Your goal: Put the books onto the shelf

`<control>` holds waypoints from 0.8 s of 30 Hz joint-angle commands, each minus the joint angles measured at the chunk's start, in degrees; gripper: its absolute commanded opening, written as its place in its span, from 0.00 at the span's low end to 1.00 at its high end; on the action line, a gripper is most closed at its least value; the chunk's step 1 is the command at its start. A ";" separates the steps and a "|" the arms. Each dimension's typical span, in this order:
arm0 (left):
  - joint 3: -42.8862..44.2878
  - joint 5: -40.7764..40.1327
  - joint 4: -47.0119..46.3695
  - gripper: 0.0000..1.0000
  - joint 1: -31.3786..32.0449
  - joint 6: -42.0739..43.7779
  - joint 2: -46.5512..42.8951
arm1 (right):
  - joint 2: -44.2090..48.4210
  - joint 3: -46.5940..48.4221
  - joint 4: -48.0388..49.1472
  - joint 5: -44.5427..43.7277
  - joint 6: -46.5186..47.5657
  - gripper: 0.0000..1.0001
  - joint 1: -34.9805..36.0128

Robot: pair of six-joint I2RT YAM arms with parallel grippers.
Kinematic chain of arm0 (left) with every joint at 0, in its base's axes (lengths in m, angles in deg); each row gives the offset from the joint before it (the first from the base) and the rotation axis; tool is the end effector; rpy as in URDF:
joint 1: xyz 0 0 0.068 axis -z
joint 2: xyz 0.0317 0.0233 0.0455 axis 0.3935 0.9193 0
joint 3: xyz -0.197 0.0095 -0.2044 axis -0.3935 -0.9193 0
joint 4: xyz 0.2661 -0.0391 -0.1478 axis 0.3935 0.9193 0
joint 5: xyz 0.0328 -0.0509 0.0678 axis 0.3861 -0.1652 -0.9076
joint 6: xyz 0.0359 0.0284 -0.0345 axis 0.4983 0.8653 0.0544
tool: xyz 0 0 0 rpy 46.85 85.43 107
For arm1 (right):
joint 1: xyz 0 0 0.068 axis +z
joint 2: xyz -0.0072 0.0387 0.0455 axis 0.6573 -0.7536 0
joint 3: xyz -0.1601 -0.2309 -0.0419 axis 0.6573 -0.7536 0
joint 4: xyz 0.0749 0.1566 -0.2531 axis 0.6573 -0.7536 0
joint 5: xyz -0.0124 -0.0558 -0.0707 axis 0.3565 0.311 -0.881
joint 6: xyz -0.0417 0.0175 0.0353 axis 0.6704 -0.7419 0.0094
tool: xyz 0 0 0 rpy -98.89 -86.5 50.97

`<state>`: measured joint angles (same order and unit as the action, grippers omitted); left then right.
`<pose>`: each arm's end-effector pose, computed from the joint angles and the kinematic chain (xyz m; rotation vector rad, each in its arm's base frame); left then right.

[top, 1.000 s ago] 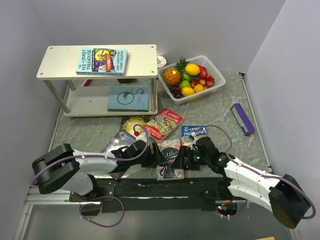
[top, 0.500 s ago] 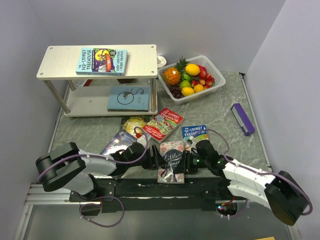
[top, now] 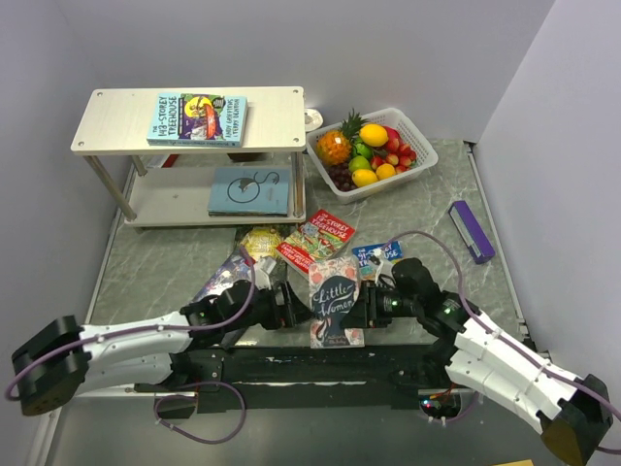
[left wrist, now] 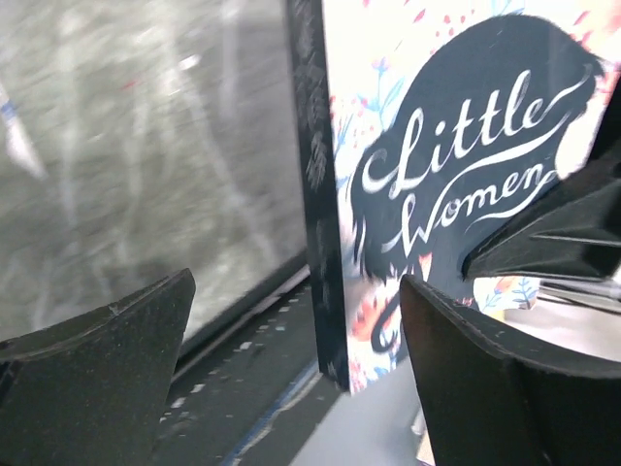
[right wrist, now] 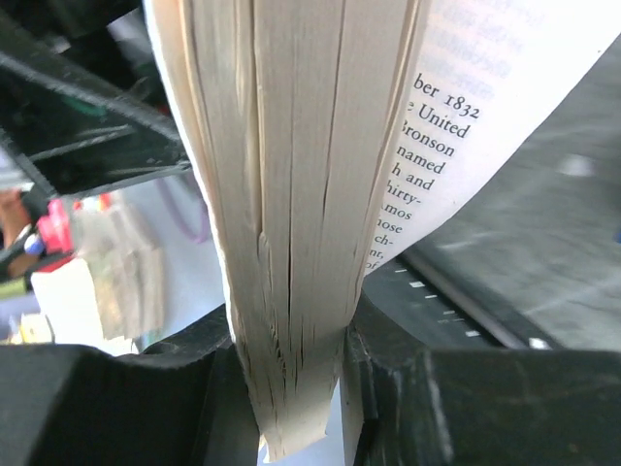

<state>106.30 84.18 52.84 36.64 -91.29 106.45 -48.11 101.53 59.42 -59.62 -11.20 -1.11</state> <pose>0.1181 -0.2054 0.1461 -0.0518 2.3545 -1.2562 0.1331 0.1375 0.1967 -0.2473 2.4986 1.2752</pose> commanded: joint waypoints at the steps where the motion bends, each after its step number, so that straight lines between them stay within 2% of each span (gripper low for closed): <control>1: -0.01 -0.40 0.07 0.94 0.04 3.10 -5.64 | 1.47 6.30 2.21 11.60 2.47 0.00 0.27; 8: -1.85 2.41 -7.73 0.96 -0.40 3.89 -13.99 | -0.02 8.42 5.46 22.42 2.21 0.00 0.27; 11: -2.12 4.60 -8.36 0.95 -1.71 5.21 -16.99 | 0.15 7.81 8.62 26.73 0.80 0.00 0.27; 15: -2.38 12.24 -9.41 0.89 -6.18 7.58 -18.66 | -0.02 7.54 10.74 30.35 0.35 0.00 0.27; 16: -2.73 16.17 -10.20 0.88 -7.07 7.67 -18.84 | -0.02 7.63 10.66 30.79 0.53 0.00 0.27; 19: -3.79 21.47 -15.21 0.79 -9.80 7.06 -17.97 | -0.20 7.89 11.45 32.46 0.71 0.00 0.27; 22: -4.23 27.01 -20.39 0.58 -11.12 6.18 -15.94 | -0.98 9.03 9.70 32.82 2.28 0.00 0.27; 23: -4.23 29.20 -21.71 0.42 -11.21 5.92 -15.50 | -1.25 9.82 8.82 32.82 3.42 0.00 0.27; 24: -4.31 30.18 -23.55 0.31 -11.29 5.31 -14.72 | -1.51 10.26 7.59 32.64 3.95 0.00 0.27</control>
<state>102.45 104.48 39.18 26.15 -86.04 89.97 -49.09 106.32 64.12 -31.32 -10.20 -1.11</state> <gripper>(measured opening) 0.488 0.350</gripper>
